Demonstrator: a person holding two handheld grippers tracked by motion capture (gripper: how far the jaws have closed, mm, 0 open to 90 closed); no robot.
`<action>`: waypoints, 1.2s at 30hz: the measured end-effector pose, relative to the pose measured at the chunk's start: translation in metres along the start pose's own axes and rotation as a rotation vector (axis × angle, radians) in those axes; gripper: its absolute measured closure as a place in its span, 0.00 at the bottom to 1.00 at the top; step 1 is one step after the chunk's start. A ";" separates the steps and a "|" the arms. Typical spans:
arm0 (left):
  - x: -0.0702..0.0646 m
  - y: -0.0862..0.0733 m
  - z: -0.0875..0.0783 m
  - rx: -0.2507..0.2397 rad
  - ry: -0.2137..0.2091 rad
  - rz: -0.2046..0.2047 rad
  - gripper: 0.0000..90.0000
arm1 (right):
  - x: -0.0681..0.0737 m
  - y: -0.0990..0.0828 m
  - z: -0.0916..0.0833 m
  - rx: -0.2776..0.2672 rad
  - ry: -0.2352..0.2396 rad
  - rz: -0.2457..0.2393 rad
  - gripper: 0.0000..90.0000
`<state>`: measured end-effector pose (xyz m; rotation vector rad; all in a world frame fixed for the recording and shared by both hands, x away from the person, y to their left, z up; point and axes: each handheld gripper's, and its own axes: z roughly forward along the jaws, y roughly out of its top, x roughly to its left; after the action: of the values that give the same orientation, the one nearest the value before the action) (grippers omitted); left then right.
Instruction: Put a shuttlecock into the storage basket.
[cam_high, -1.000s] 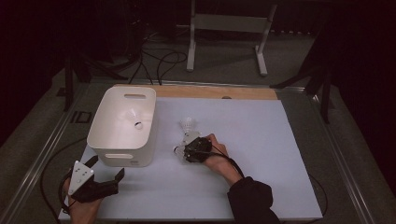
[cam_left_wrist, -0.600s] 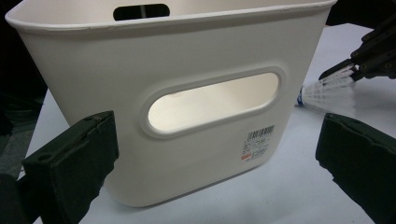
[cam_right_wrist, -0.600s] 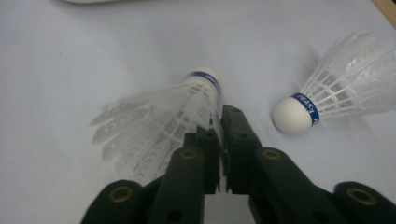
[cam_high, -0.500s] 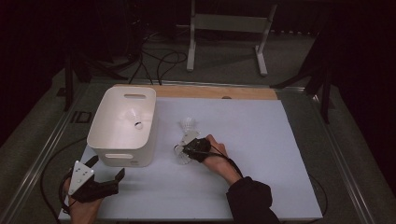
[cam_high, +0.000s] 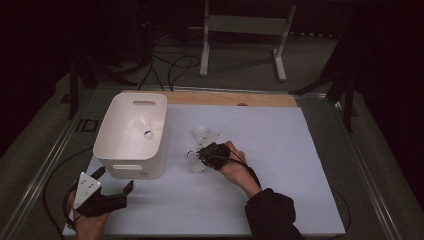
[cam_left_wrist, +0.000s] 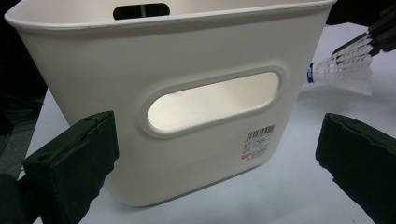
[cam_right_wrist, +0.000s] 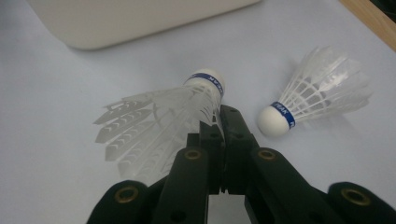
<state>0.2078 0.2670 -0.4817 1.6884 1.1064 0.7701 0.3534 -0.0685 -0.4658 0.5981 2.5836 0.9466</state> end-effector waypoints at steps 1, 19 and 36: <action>0.000 0.000 0.000 -0.001 0.000 0.000 0.00 | 0.000 0.001 -0.002 0.003 -0.007 -0.001 0.98; 0.000 0.000 0.000 -0.001 0.001 0.001 0.00 | -0.005 0.018 -0.025 -0.015 -0.023 0.030 0.99; -0.001 0.000 0.000 0.000 0.001 0.000 0.00 | -0.009 0.032 -0.041 -0.050 0.009 0.081 0.99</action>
<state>0.2077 0.2665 -0.4818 1.6887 1.1068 0.7708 0.3518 -0.0730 -0.4132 0.6913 2.5527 1.0390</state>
